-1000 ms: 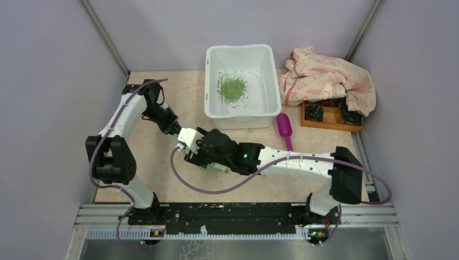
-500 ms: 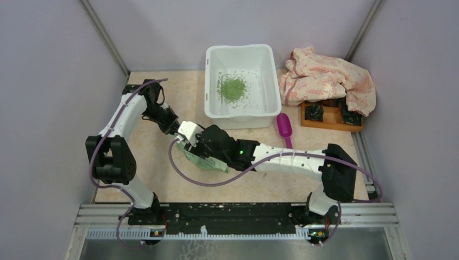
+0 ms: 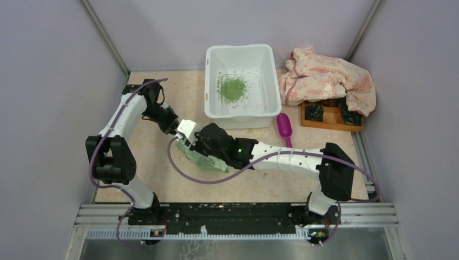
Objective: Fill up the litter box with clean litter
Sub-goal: Adjust the clamp at the cat litter bag.
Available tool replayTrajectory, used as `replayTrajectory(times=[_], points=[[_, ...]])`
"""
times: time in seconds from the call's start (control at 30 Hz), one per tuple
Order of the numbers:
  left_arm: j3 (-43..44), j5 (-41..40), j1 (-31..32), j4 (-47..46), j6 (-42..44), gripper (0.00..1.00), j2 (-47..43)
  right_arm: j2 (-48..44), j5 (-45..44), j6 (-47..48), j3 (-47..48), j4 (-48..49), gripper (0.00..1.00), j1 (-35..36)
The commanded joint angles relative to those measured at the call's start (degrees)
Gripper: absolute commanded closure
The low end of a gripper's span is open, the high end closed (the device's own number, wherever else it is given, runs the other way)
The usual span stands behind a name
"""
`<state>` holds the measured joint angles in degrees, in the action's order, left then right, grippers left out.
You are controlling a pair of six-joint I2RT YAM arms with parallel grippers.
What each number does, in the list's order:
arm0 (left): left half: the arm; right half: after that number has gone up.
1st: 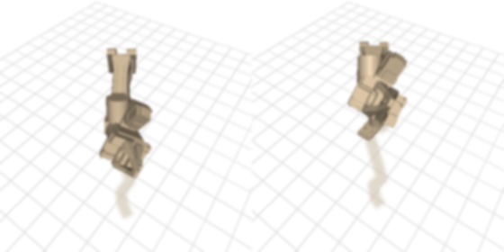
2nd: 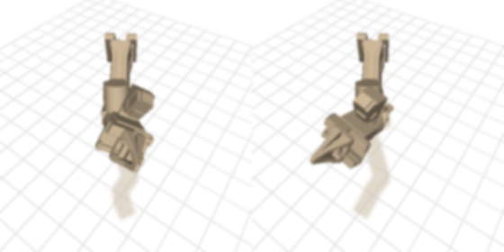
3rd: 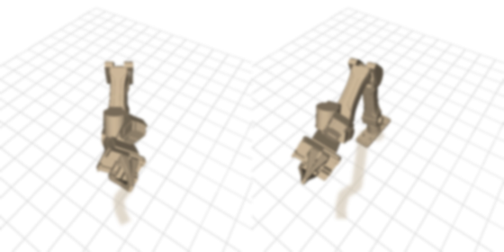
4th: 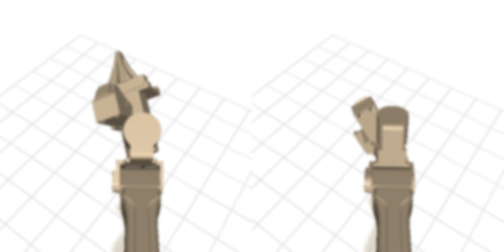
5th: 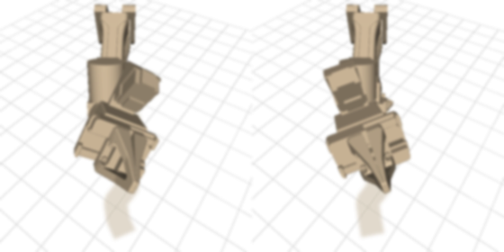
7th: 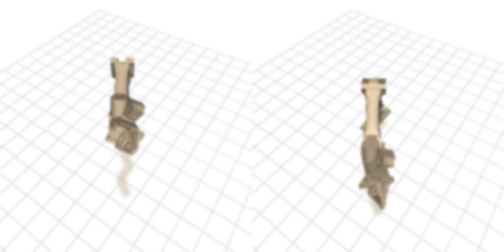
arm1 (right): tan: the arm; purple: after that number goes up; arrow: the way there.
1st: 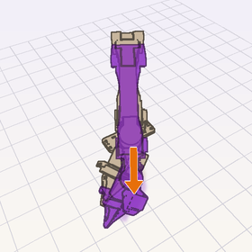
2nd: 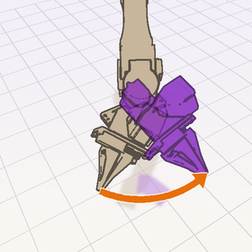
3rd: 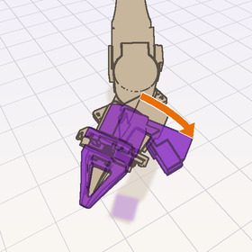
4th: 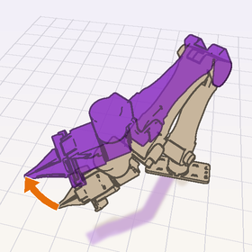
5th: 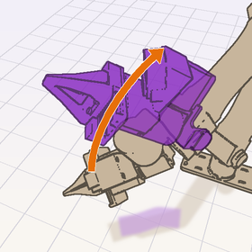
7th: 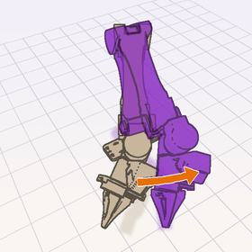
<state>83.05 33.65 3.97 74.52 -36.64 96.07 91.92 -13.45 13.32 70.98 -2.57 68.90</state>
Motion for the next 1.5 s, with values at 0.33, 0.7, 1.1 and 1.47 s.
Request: replayTrajectory(times=[0.33, 0.7, 1.1, 1.47], points=[[0.45, 0.98, -0.36, 0.48, -0.35, 1.00, -1.51, 4.27, 4.08, -1.37, 11.33, -9.96, 1.00, -2.91], [0.89, 0.74, -0.36, 0.65, -0.23, 1.00, -1.42, 6.77, 5.52, -2.26, 19.52, -23.80, 1.00, -4.30], [1.15, 0.31, -0.36, 1.00, -0.13, 1.00, -1.44, 10.94, 8.42, -3.55, 30.58, -36.09, 1.00, -5.88], [2.14, -2.67, -0.75, 1.39, 0.05, 1.00, -1.57, 13.59, 12.02, -5.95, 33.41, -38.78, 1.00, -7.38]])
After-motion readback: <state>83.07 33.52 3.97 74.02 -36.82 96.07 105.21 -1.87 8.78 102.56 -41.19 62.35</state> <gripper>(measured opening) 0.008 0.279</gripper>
